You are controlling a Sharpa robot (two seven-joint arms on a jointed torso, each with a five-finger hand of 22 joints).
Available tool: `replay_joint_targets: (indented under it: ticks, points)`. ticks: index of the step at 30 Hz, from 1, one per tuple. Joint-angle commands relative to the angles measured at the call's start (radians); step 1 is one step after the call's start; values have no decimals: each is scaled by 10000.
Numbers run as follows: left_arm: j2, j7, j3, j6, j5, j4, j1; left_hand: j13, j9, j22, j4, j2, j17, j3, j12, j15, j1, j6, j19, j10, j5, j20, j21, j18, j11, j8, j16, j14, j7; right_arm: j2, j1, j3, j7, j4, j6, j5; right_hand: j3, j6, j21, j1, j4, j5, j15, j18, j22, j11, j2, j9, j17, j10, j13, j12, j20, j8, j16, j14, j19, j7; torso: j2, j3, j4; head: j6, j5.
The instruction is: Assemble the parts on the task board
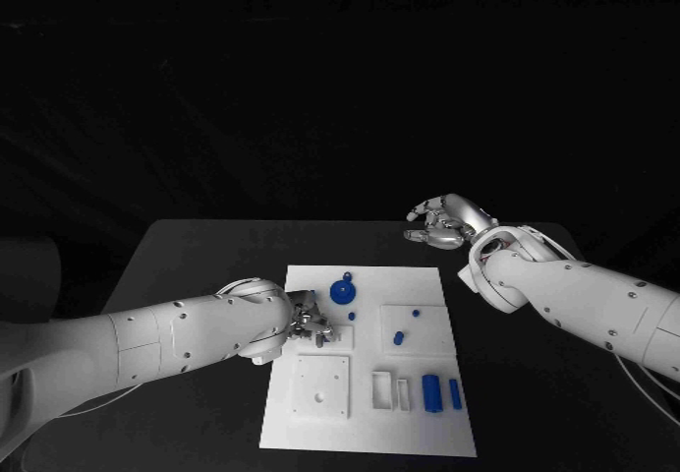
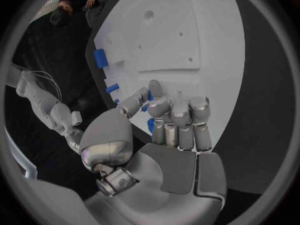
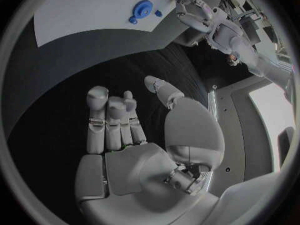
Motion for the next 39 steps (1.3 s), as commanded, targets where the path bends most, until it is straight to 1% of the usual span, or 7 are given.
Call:
replay_joint_targets:
  ticks: [1, 5, 11, 30, 33, 36, 39]
  points:
    - [5, 10, 8, -166, -32, -33, -1, -23, 25, -77, -270, 342, 1, -633, 29, -121, 163, -96, -113, -1, 4, -1348, 46, -121, -25, 61, 18, 15, -26, -3, -6, 3, 37, 5, 122, -52, -8, -181, -52, -62, -30, 50, 28, 792, 140, -17, 62, -10, -12, -60, -16, 47, -71, 34, 10, 27, -16, 247, -3, 0, -4, 5, 4]
    - [16, 26, 10, -190, -31, -33, -1, -31, 21, -115, -267, 376, -2, -762, 29, -125, 202, -103, -132, -6, -2, -1344, 48, -117, -27, 68, 16, 8, -27, 5, -7, 3, 37, 4, 128, -52, -10, -182, -52, -67, -28, 53, 28, 792, 140, -17, 64, -11, -12, -59, -18, 48, -71, 34, 11, 27, -15, 247, 2, 1, 2, 9, 1]
    - [16, 39, 12, -196, -12, -32, -1, -41, 17, -188, -20, 351, -3, -995, 31, -125, 18, -116, -157, -17, -11, -1328, 48, -123, -25, 79, 20, -5, -25, 4, -10, 3, 40, 3, 133, -52, -11, -183, -53, -71, -27, 56, 29, 792, 140, -17, 67, -12, -12, -59, -20, 51, -71, 34, 11, 28, -13, 247, -1, 1, -2, 21, -8]
    - [-165, 59, 40, -362, -12, -9, -2, -50, 19, -235, -56, 428, -6, -996, 30, -143, 191, -145, -173, -28, -11, -1340, 71, -92, -34, 87, 19, -21, -31, -20, -20, 3, 41, 5, 137, -52, -18, -185, -54, -87, -22, 60, 29, 792, 141, -17, 74, -14, -12, -57, -27, 59, -71, 34, 13, 31, -9, 247, 2, -7, 0, 29, -8]
    - [-151, 74, 79, -377, -1, -28, -2, -55, 19, -247, -78, 454, -8, -1000, 27, -145, 238, -154, -178, -31, -10, -1340, 78, -88, -34, 87, 17, -24, -30, -19, -23, 3, 40, 5, 145, -52, -19, -185, -54, -89, -22, 61, 29, 792, 141, -17, 75, -15, -12, -56, -29, 61, -72, 34, 14, 32, -8, 247, 2, -11, -1, 26, -9]
    - [-129, 90, 155, -395, 57, -50, -4, -57, 17, -252, -87, 453, -9, -1007, 25, -146, 251, -164, -181, -34, -11, -1339, 81, -87, -33, 83, 15, -27, -27, -19, -25, 3, 40, 5, 150, -52, -19, -186, -54, -91, -21, 62, 29, 792, 141, -17, 78, -15, -12, -55, -30, 64, -72, 34, 14, 33, -7, 247, 2, -7, -4, 25, -6]
    - [-123, 119, 172, -435, 100, -61, -5, -65, 8, -267, -73, 400, -15, -1055, 15, -146, 223, -197, -188, -44, -11, -1333, 86, -92, -29, 65, 5, -35, -17, -22, -27, 3, 38, 3, 149, -52, -20, -186, -54, -92, -21, 62, 28, 792, 141, -17, 78, -15, -12, -53, -31, 65, -72, 35, 15, 34, -5, 247, 5, -5, -3, 21, -10]
